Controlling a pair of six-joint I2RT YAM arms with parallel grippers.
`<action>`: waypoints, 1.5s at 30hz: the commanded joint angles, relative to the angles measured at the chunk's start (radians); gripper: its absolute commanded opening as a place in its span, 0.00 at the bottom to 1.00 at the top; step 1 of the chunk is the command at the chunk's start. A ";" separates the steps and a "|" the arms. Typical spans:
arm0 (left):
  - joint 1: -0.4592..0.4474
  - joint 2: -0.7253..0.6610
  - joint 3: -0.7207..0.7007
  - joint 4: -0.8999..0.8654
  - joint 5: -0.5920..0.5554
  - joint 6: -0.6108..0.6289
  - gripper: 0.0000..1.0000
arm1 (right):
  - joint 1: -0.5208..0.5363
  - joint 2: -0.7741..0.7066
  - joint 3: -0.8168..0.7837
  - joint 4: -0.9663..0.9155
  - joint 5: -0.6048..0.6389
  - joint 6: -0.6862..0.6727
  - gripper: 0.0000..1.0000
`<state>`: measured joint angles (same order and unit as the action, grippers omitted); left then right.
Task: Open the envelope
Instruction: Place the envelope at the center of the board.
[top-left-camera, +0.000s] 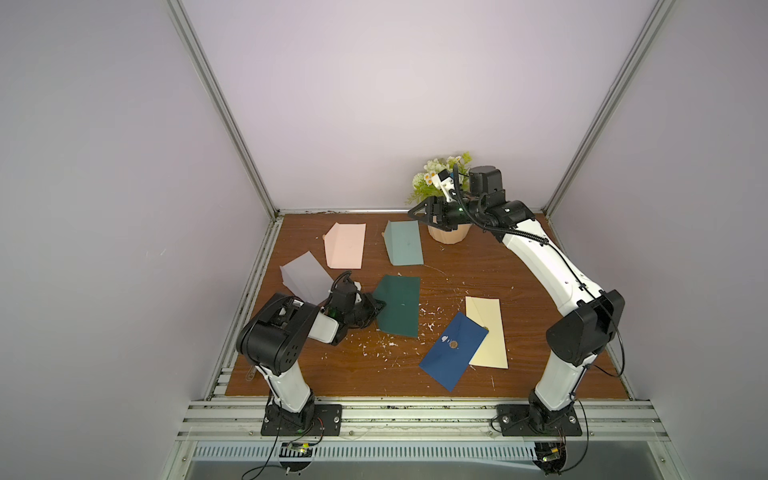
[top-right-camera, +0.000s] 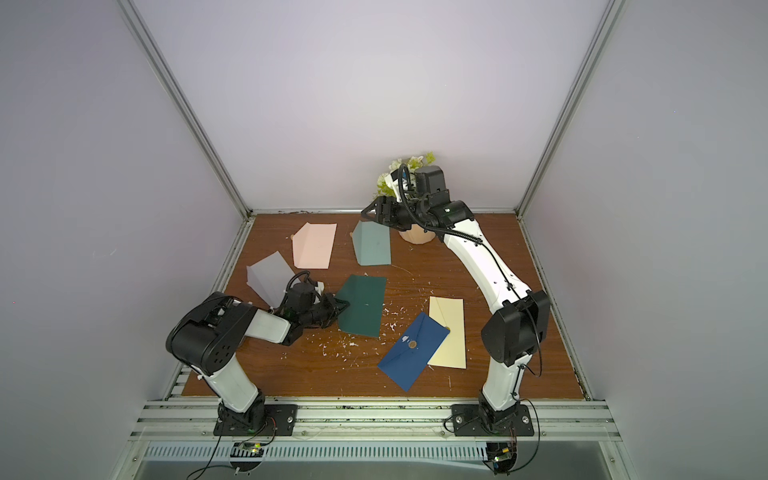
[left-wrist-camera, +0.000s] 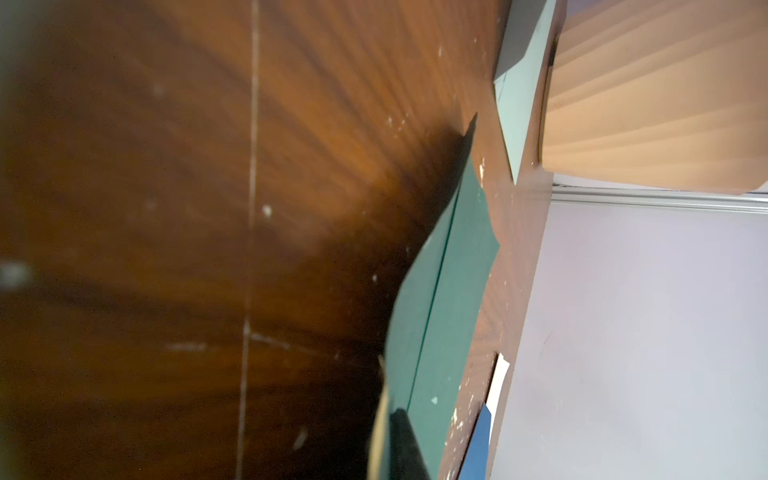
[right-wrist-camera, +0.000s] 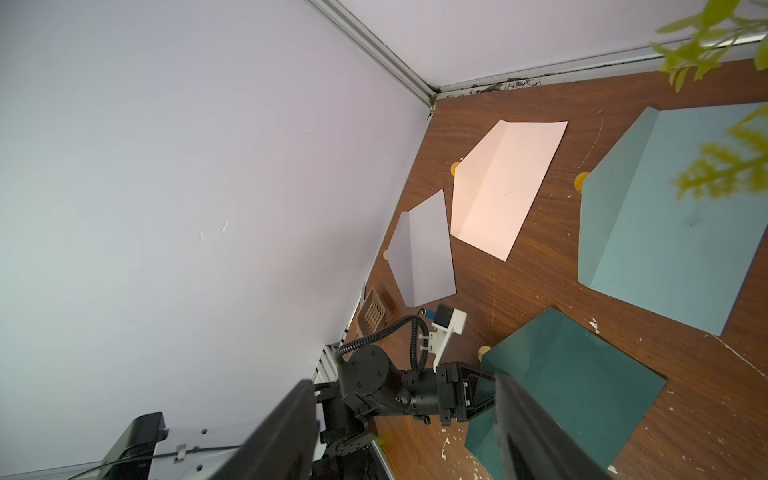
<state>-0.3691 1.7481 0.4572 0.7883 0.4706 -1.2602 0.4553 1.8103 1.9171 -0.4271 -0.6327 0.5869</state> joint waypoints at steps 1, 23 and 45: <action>-0.008 0.033 0.018 0.005 -0.002 -0.005 0.17 | -0.004 -0.030 0.018 -0.015 -0.013 -0.030 0.72; -0.011 -0.306 0.130 -0.587 -0.278 0.210 0.56 | 0.049 -0.044 -0.131 -0.366 0.256 -0.216 0.00; 0.136 -0.512 0.232 -0.773 -0.342 0.387 0.71 | 0.226 -0.325 -0.920 -0.260 0.418 -0.117 0.00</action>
<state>-0.2443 1.2304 0.6685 0.0402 0.1162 -0.9020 0.6811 1.4879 1.0138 -0.7238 -0.2535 0.4446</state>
